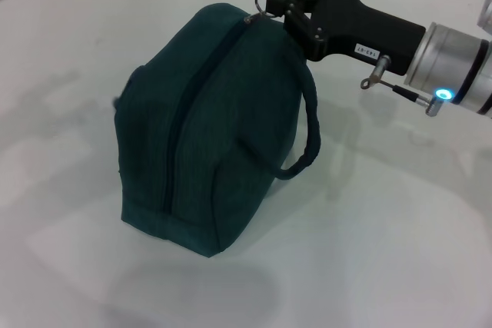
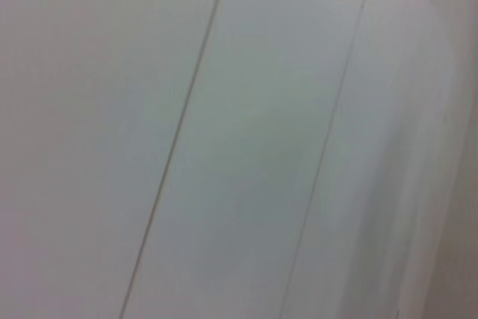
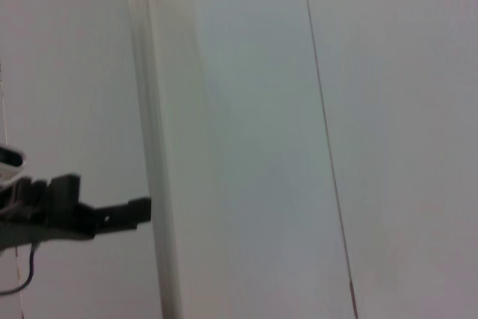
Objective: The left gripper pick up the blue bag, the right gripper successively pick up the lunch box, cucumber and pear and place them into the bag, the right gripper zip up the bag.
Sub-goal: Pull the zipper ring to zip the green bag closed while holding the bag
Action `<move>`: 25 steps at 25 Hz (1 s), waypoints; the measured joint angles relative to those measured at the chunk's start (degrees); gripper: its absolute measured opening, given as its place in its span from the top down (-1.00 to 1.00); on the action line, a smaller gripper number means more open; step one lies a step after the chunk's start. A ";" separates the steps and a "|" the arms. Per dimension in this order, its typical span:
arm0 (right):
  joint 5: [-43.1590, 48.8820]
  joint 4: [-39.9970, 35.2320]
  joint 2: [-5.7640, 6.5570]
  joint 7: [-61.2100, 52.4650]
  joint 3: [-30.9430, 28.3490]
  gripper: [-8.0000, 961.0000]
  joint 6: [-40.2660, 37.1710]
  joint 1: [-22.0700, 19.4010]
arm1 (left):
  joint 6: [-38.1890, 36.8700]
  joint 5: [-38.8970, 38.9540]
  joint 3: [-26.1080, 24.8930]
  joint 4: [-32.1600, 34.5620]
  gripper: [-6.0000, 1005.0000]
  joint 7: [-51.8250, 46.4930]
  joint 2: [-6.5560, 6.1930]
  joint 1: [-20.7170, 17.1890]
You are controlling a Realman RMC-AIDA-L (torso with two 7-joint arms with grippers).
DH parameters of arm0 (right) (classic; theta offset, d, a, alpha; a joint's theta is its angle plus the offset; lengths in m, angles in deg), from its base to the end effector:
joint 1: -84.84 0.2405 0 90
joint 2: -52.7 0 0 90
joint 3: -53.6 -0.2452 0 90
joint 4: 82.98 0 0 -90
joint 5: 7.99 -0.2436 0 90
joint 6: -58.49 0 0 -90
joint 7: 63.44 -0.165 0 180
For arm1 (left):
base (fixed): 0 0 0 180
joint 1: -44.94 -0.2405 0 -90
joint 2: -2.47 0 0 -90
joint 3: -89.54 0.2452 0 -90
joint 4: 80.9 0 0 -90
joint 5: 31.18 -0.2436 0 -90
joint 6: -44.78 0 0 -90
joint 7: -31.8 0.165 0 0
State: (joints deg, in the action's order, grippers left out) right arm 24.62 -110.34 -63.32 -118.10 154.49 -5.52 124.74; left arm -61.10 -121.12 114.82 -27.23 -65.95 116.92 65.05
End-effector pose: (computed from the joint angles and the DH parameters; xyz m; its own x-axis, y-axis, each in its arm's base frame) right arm 0.1285 0.4156 -0.0790 0.6466 -0.0316 -0.7622 -0.3477 -0.9015 -0.2576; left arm -0.2670 0.3233 0.1604 0.4923 0.1688 0.8539 0.5868 -0.7890 -0.1824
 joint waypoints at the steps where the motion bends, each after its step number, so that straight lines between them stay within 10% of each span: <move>1: 0.00 0.00 0.01 0.00 0.00 0.97 -0.11 0.00 | 0.52 -0.63 -0.17 4.06 -0.74 -4.08 -0.20 0.68; 9: 0.00 0.35 -0.08 0.23 0.00 0.97 -0.16 0.00 | 2.05 -11.64 2.87 15.32 -0.74 -16.69 0.16 7.65; 18: -0.03 0.55 -0.11 0.25 -0.19 0.97 -0.16 -0.13 | 2.12 -21.66 17.69 20.93 -0.73 -30.77 -1.10 13.13; 25: -0.09 0.21 -0.17 0.26 -0.66 0.97 -1.06 -0.15 | 3.50 -33.10 22.26 35.23 -0.72 -34.00 4.96 11.91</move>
State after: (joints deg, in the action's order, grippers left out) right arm 24.53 -110.13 -63.48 -117.84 153.83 -6.58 124.59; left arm -57.60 -154.22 137.08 8.00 -99.95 121.88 76.95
